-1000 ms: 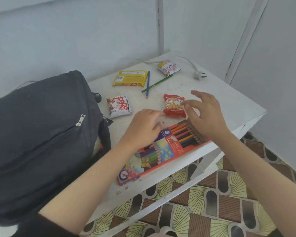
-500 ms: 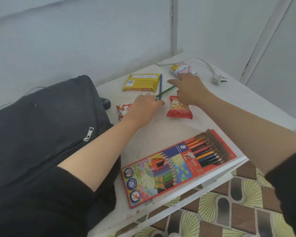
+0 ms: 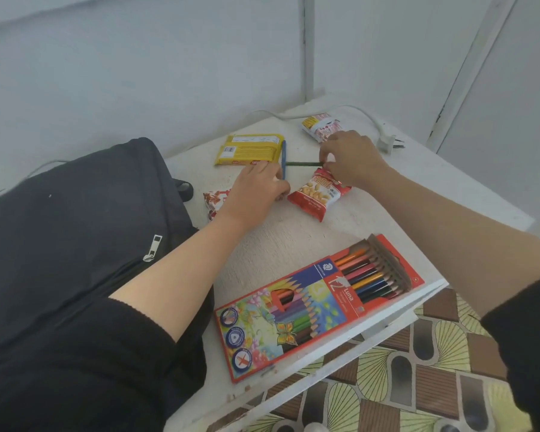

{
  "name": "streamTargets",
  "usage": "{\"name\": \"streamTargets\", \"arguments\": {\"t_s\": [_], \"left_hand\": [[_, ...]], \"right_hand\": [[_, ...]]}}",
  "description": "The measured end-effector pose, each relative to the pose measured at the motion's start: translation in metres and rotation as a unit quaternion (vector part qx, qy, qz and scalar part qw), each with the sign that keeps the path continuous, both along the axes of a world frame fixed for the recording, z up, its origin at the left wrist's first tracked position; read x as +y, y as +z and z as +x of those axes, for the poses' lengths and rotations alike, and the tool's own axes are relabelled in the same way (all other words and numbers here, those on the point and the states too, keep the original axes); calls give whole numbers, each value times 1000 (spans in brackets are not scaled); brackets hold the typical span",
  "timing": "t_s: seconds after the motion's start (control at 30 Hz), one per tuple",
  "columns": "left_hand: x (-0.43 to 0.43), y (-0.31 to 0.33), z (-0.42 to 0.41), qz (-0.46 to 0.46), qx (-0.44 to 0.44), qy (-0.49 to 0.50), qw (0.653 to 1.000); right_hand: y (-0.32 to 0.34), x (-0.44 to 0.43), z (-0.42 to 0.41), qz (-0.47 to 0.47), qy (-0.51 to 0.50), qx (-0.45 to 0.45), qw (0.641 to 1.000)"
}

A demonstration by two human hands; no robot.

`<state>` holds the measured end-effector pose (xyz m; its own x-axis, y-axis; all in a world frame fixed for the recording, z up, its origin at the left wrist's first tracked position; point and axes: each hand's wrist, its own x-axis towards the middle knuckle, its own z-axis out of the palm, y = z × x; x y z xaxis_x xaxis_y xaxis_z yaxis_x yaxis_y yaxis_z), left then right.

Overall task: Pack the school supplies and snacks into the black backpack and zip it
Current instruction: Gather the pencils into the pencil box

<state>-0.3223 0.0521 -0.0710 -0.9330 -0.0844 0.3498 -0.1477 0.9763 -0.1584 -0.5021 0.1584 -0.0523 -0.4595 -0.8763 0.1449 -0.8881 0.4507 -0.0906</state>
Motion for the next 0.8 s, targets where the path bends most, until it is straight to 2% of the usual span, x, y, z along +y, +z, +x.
{"name": "streamTargets", "arguments": {"t_s": [0.13,0.27,0.4,0.5,0.63,0.8], "left_hand": [[7,-3,-4,-30,44,-60,997],[29,17,-5,60,132,-50,988],[49,41,-1,75,212,-52,973],[53,53,2,104,252,-46,961],[62,67,8,189,290,-24,938],[91,85,11,325,341,-45,881]], "right_hand": [[8,31,13,-105,16,-52,993],[18,72,36,-185,76,7,980],[24,115,53,-232,57,29,971],[27,144,63,-226,55,34,972],[14,172,68,-170,67,77,980],[4,193,73,-159,78,140,974]]}}
